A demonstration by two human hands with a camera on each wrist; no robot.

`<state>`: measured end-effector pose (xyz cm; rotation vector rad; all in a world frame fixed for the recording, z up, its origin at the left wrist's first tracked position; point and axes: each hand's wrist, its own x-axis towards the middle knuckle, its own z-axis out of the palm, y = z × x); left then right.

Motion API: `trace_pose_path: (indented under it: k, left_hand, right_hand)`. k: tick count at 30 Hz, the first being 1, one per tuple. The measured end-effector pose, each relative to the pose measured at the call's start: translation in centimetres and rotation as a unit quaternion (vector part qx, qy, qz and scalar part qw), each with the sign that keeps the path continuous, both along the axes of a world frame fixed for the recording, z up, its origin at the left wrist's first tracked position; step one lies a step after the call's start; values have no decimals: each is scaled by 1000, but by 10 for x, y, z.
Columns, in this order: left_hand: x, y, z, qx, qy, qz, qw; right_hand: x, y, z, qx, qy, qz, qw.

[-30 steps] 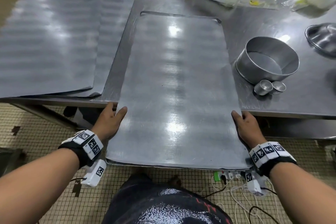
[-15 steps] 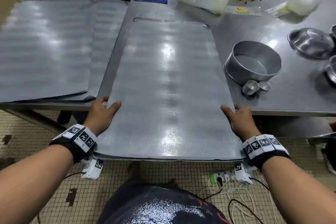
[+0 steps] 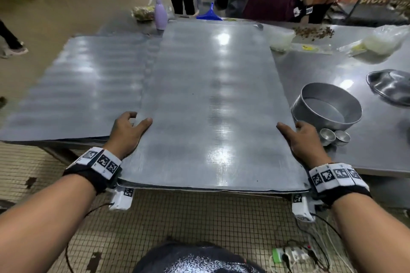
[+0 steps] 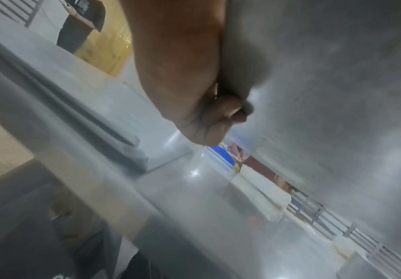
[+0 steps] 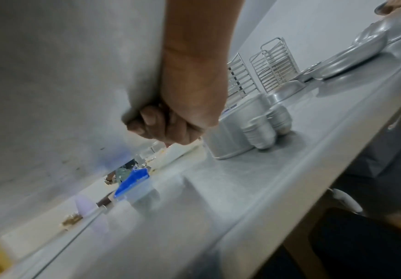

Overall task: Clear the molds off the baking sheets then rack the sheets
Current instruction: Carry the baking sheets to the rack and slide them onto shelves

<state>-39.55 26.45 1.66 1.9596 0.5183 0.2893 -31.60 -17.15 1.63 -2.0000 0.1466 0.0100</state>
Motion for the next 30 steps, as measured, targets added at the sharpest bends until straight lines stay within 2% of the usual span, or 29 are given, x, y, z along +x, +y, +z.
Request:
trace_pose_path:
  k: [8, 14, 19, 22, 30]
  left_hand:
    - [18, 88, 62, 26, -61, 28, 997]
    - [-2, 149, 109, 36, -108, 89, 990]
    - [-41, 181, 145, 54, -143, 163, 975]
    - [-73, 188, 162, 61, -163, 225, 959]
    - [-181, 157, 197, 103, -193, 386, 896]
  right_hand:
    - [52, 87, 64, 6, -58, 37, 998]
    - [70, 165, 104, 56, -104, 88, 989]
    - [88, 222, 136, 115, -120, 159, 973]
    - [94, 251, 161, 115, -143, 221, 958]
    - [111, 333, 198, 102, -215, 374, 896]
